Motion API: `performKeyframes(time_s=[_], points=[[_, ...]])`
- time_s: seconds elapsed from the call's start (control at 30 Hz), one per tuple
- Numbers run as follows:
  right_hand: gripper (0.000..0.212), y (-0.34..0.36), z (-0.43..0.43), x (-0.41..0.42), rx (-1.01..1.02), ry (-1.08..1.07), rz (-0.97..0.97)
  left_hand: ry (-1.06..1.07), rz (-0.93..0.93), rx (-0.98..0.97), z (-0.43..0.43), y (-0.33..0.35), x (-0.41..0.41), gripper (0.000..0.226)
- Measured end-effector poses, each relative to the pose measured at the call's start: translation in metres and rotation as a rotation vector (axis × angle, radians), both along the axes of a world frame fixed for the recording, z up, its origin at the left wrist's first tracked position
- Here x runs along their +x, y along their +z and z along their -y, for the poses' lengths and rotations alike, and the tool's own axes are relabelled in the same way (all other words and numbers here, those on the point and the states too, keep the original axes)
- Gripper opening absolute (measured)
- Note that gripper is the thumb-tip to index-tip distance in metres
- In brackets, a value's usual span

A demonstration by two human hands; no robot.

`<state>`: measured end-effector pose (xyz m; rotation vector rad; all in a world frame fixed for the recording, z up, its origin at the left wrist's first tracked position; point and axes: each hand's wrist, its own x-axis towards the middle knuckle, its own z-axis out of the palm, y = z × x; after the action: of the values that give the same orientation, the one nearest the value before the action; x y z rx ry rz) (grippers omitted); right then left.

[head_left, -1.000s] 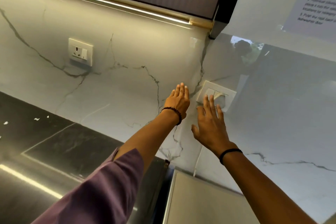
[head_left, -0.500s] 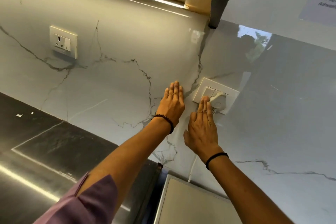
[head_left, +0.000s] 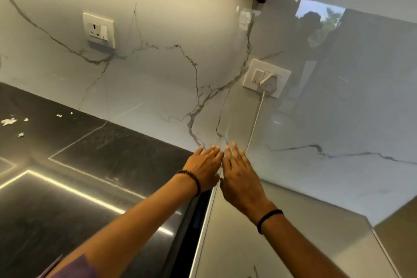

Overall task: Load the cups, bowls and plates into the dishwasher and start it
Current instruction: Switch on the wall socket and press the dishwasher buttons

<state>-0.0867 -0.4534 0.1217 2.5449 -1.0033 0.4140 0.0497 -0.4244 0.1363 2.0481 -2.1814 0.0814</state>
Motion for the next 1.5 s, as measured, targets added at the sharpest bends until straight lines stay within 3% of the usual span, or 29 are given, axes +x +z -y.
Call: performKeyframes(time_s=[0.33,0.53,0.67,0.8,1.0,1.17,1.37,1.5], points=[[0.079,-0.111,-0.180,-0.077,0.259,-0.033,0.073,-0.155,-0.189,0.148,-0.175,-0.102,-0.060,0.058],[0.041,-0.144,-0.272,-0.121,0.275,-0.055,0.131,-0.178,-0.235,0.230,-0.274,-0.137,-0.090,0.059],[0.043,-0.155,-0.335,-0.139,0.311,-0.043,0.140,-0.277,-0.273,0.168,-0.333,-0.169,-0.104,0.058],[0.048,-0.172,-0.399,-0.147,0.379,-0.139,0.152,-0.303,-0.213,0.209,-0.371,-0.184,-0.109,0.080],[0.060,-0.190,-0.440,-0.151,0.430,-0.264,0.183,-0.346,0.037,0.296,-0.380,-0.178,-0.112,0.102],[0.037,-0.210,-0.439,-0.144,0.430,-0.275,0.276,-0.434,0.259,0.235,-0.363,-0.189,-0.105,0.104],[0.027,-0.230,-0.440,-0.141,0.344,-0.238,0.500,-0.643,0.155,0.178,-0.324,-0.191,-0.097,0.081],[0.047,-0.265,-0.468,-0.124,0.345,-0.323,0.726,-0.685,0.115,0.013,-0.318,-0.206,-0.091,0.077]])
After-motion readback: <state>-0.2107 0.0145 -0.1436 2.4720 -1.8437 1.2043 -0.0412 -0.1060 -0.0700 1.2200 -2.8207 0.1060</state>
